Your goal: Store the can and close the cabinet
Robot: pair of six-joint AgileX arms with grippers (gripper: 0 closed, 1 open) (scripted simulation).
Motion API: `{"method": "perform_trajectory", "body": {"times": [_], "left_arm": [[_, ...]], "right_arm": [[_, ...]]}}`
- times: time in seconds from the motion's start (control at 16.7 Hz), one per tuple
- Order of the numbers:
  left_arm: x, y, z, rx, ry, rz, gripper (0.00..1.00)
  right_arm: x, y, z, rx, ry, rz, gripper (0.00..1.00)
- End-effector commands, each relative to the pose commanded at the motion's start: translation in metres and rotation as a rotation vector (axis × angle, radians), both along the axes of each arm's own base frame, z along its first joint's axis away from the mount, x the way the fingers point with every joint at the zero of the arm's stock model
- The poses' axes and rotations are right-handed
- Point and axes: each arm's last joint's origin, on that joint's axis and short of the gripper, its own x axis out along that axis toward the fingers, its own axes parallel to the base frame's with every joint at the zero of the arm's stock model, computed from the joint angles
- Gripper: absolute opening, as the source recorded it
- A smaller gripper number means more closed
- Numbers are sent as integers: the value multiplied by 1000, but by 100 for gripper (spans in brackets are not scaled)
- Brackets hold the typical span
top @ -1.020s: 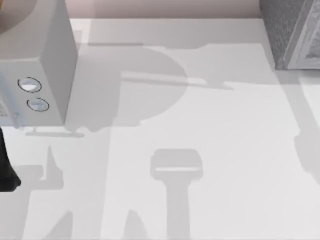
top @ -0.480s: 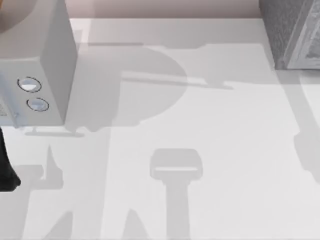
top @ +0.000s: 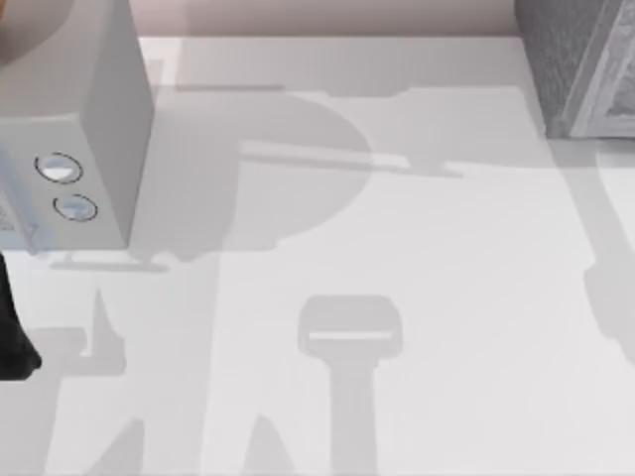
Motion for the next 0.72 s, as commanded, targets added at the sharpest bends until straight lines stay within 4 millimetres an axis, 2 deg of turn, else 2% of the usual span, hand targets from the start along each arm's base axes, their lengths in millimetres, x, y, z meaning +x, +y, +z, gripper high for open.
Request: {"method": "perform_trajectory", "body": {"times": [0.06,0.12,0.72], "left_arm": [[0,0,0,0,0,0,100],[0,0,0,0,0,0,100],[0,0,0,0,0,0,100]], "right_arm": [[0,0,0,0,0,0,98],[0,0,0,0,0,0,100],[-2,1,2,0,-5,4,100]]}}
